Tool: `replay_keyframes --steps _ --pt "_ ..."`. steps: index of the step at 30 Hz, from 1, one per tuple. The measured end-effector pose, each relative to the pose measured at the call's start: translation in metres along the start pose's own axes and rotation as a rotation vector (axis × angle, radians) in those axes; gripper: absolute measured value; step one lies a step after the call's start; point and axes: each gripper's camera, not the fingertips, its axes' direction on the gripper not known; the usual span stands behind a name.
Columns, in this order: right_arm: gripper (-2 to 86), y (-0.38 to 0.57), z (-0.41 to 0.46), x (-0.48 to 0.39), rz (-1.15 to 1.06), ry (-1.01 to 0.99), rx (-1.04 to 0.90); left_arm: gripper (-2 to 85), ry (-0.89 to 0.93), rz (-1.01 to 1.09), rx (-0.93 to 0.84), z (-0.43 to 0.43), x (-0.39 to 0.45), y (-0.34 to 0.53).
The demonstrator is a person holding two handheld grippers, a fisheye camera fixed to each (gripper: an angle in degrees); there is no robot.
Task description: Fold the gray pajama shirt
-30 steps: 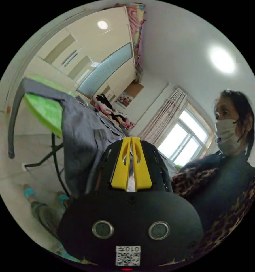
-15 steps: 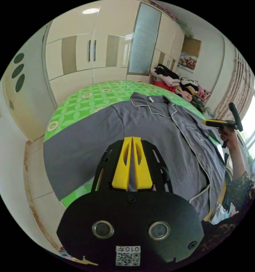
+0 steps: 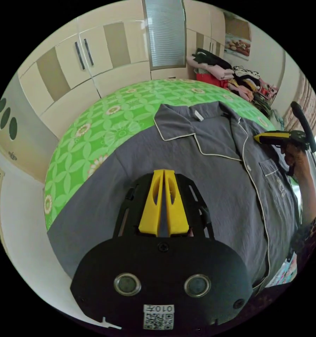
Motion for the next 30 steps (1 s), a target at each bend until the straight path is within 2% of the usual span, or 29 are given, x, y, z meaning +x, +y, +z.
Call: replay_keyframes --steps 5,16,21,22,25,28,30 --pt "1.1 -0.024 0.016 0.001 0.007 0.017 0.011 -0.4 -0.096 0.018 -0.01 0.011 0.006 -0.038" --pt "1.1 -0.082 0.049 0.011 0.03 0.065 -0.006 -0.3 -0.044 0.002 -0.011 0.045 -0.027 -0.122" --pt "1.2 -0.096 0.062 0.029 0.081 -0.003 -0.018 -0.3 -0.037 -0.023 -0.029 0.057 -0.044 -0.148" --pt "1.2 -0.091 0.062 0.032 0.088 -0.009 -0.022 -0.3 -0.035 -0.028 -0.042 0.056 -0.046 -0.147" --pt "1.5 -0.05 0.035 0.035 0.081 0.032 0.148 -0.4 -0.035 0.011 -0.028 0.035 -0.051 -0.128" --pt "1.9 0.001 0.019 0.035 0.029 -0.029 0.141 -0.4 -0.1 0.079 -0.003 0.004 -0.059 -0.09" --pt "2.2 0.042 0.008 0.029 -0.024 -0.118 0.13 -0.4 -0.041 0.072 0.02 -0.024 -0.075 -0.052"
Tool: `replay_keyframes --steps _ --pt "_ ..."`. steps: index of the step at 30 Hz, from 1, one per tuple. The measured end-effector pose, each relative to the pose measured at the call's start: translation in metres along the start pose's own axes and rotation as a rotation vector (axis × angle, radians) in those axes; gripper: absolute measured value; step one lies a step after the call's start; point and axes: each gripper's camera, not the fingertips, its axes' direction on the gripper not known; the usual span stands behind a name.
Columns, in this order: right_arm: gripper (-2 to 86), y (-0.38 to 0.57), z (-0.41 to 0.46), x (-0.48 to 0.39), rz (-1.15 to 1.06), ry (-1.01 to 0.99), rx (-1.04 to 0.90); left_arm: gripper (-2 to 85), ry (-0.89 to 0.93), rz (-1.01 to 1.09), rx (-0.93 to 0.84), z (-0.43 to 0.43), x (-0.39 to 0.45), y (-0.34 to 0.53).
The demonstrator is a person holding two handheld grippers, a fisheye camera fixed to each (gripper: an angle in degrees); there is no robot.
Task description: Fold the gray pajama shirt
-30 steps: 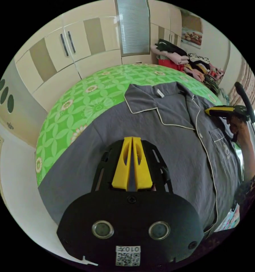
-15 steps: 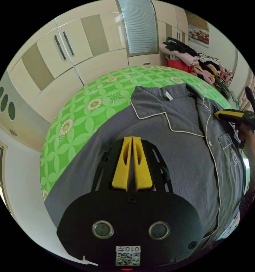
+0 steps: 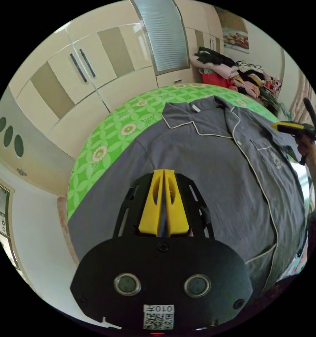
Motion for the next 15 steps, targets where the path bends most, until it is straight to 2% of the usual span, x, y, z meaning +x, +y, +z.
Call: replay_keyframes --steps 2,5,9,13,15 --pt "2.7 0.06 -0.023 -0.024 -0.096 -0.164 0.011 -0.4 0.035 -0.028 0.021 -0.023 -0.011 0.032" --pt "3.6 0.14 -0.036 -0.072 -0.24 -0.298 -0.032 -0.4 0.198 -0.063 0.068 -0.056 -0.023 0.091" --pt "5.9 0.232 -0.041 -0.138 -0.389 -0.382 -0.055 -0.3 0.39 -0.075 0.069 -0.078 -0.026 0.165" --pt "8.1 0.318 -0.032 -0.204 -0.524 -0.427 -0.079 -0.3 0.428 -0.076 0.068 -0.081 -0.03 0.218" --pt "8.3 0.348 -0.024 -0.229 -0.557 -0.372 -0.079 -0.3 0.491 -0.117 0.083 -0.08 -0.042 0.25"
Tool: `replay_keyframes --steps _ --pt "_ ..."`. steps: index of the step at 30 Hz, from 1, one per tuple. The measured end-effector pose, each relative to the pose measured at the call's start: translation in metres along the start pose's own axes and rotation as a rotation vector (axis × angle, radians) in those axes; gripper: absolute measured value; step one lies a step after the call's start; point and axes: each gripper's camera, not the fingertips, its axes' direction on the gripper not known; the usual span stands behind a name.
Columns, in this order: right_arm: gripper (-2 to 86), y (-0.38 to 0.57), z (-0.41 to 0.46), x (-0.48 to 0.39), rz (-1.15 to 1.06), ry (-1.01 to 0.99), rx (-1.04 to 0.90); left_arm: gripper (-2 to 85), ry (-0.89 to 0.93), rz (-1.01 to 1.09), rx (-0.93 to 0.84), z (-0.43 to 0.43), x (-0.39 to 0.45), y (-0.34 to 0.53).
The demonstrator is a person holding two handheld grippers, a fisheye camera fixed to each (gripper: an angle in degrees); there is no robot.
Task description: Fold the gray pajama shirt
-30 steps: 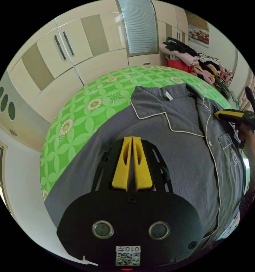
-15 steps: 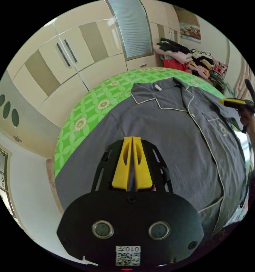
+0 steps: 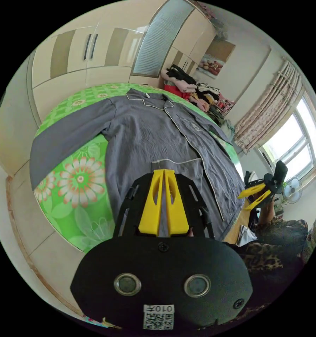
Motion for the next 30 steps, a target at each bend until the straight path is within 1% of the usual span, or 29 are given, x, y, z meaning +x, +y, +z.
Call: replay_keyframes --steps 2,5,8,10,14,17,25,27,30 --pt "8.0 0.01 0.026 -0.036 -0.037 0.152 -0.019 -0.3 0.037 -0.038 0.023 -0.006 -0.012 0.02" --pt "7.3 0.012 0.057 -0.069 -0.087 0.318 -0.058 -0.3 0.051 -0.076 0.04 -0.012 -0.029 0.046" --pt "6.0 0.014 0.077 -0.09 -0.104 0.494 -0.033 -0.3 0.084 -0.114 0.07 -0.017 -0.044 0.066" --pt "5.5 0.015 0.086 -0.096 -0.11 0.535 -0.026 -0.3 0.106 -0.126 0.082 -0.02 -0.052 0.074" --pt "6.1 0.019 0.095 -0.097 -0.088 0.472 -0.018 -0.2 0.147 -0.149 0.095 -0.023 -0.07 0.087" --pt "6.6 0.024 0.104 -0.098 -0.111 0.425 -0.036 -0.2 0.143 -0.156 0.106 -0.027 -0.079 0.092" --pt "4.4 0.034 0.11 -0.087 -0.067 0.421 -0.005 -0.2 0.156 -0.154 0.106 -0.025 -0.088 0.095" --pt "3.2 0.037 0.108 -0.085 -0.058 0.412 0.008 -0.1 0.15 -0.137 0.097 -0.025 -0.086 0.091" --pt "2.1 0.043 0.093 -0.079 -0.023 0.364 0.083 -0.2 0.144 -0.115 0.081 -0.023 -0.082 0.085"
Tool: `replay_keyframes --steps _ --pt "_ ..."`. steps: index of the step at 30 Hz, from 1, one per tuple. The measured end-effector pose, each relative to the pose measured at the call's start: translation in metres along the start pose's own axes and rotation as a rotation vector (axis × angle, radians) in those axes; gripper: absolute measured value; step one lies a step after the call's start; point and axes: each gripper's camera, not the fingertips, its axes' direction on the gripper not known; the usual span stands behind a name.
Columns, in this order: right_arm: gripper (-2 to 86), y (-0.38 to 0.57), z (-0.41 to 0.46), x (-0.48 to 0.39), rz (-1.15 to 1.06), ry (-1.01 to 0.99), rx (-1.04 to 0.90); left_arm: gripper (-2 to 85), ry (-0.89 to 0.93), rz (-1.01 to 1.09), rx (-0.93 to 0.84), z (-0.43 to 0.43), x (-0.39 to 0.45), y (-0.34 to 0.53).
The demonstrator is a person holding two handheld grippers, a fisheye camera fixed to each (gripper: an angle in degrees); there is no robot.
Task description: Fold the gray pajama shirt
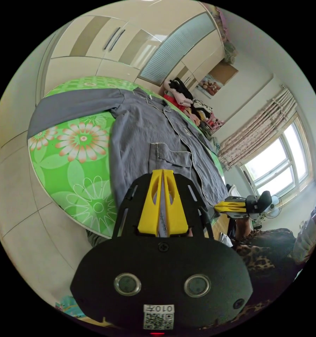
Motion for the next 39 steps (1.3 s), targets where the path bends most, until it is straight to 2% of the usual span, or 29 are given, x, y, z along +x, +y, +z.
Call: replay_keyframes --steps 3,6,8,9,15,19,25,33,39 --pt "1.8 0.005 -0.006 0.016 0.037 -0.072 0.028 -0.2 -0.017 0.015 -0.018 0.004 0.005 -0.006" --pt "1.9 0.014 -0.007 0.033 0.069 -0.224 0.069 -0.2 -0.019 0.019 -0.027 0.006 0.006 -0.011" --pt "2.1 0.017 0.004 0.045 0.077 -0.393 0.05 -0.2 -0.009 0.015 -0.055 0.011 0.005 -0.014" --pt "2.1 0.018 0.007 0.048 0.095 -0.399 0.043 -0.2 -0.011 0.008 -0.075 0.015 0.003 -0.014" --pt "3.8 0.018 -0.001 0.036 0.059 -0.186 0.065 -0.1 -0.052 -0.018 -0.137 0.029 -0.004 -0.005" --pt "5.1 0.004 0.006 0.012 -0.028 -0.017 -0.007 -0.2 -0.026 -0.031 -0.136 0.028 -0.006 -0.002" --pt "5.2 -0.003 0.01 0.005 -0.058 0.08 -0.021 -0.2 0.005 -0.036 -0.121 0.023 -0.007 0.004" --pt "3.8 0.0 0.0 0.042 0.015 0.004 0.003 -0.2 0.032 -0.048 -0.102 0.022 -0.002 0.007" --pt "2.2 0.012 -0.024 0.089 0.123 -0.123 0.106 -0.2 0.034 -0.052 -0.106 0.023 0.006 0.005"
